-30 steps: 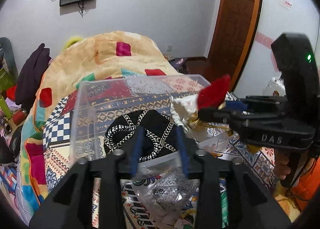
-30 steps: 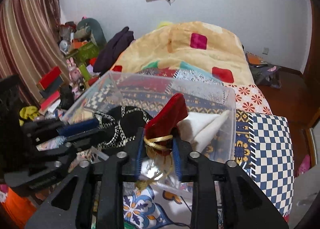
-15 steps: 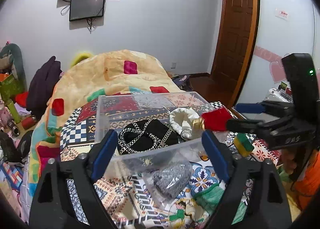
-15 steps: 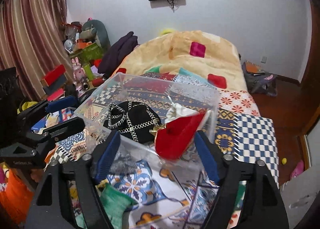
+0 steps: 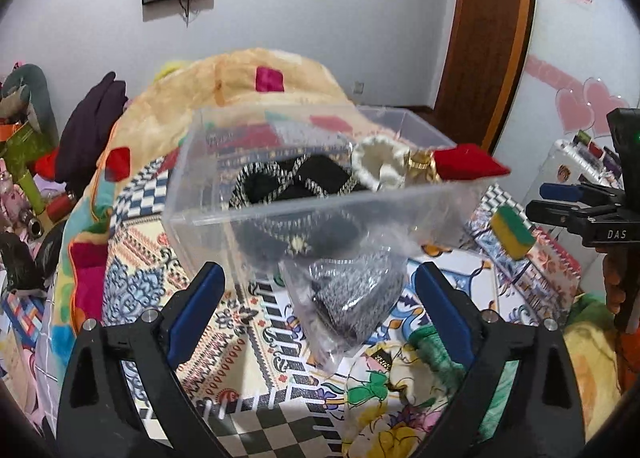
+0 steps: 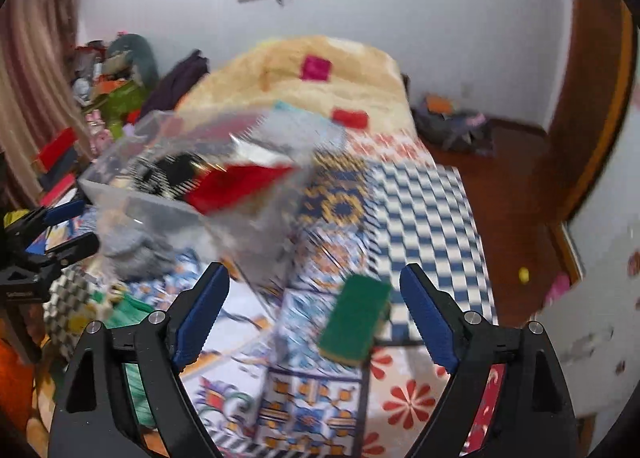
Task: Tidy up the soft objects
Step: 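Grasp the silver sequin bag with the left tool while the right tool grasps the green sponge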
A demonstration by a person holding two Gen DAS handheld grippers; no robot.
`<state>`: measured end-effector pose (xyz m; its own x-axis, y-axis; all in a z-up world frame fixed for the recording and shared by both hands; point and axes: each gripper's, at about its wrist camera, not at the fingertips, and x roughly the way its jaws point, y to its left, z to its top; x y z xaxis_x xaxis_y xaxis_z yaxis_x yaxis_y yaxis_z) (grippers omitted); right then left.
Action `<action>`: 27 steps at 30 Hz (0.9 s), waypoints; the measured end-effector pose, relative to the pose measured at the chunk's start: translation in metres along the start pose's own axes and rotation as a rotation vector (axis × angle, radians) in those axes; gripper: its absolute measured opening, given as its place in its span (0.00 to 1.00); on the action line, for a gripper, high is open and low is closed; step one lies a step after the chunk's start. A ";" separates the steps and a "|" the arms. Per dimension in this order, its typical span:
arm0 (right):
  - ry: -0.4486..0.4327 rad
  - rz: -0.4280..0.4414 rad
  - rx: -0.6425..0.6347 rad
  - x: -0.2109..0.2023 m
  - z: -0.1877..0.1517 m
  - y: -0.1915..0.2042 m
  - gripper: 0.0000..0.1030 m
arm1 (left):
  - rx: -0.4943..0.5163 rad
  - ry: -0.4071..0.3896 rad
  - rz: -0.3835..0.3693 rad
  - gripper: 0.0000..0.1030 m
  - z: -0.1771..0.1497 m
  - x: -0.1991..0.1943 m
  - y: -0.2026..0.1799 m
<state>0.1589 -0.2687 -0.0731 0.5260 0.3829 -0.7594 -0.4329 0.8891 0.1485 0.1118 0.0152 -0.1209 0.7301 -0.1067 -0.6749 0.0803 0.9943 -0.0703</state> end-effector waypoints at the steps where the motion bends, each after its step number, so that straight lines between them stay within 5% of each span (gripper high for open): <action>1: 0.018 -0.001 0.010 0.005 -0.003 -0.003 0.83 | -0.002 0.011 -0.001 0.94 -0.002 0.003 0.000; 9: 0.114 0.015 0.045 0.035 -0.020 -0.013 0.78 | -0.014 0.054 0.008 0.87 -0.009 0.014 -0.004; 14: 0.118 0.031 0.059 0.034 -0.024 -0.017 0.36 | -0.006 0.107 -0.026 0.57 -0.010 0.024 -0.006; 19: 0.069 0.027 0.035 0.021 -0.026 -0.011 0.33 | -0.011 0.114 -0.067 0.38 -0.012 0.025 -0.006; 27: -0.012 0.048 -0.031 -0.004 -0.020 0.012 0.32 | -0.012 0.079 -0.067 0.25 -0.018 0.007 -0.004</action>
<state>0.1373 -0.2650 -0.0807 0.5129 0.4278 -0.7443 -0.4802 0.8616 0.1643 0.1041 0.0107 -0.1386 0.6677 -0.1728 -0.7241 0.1184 0.9850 -0.1258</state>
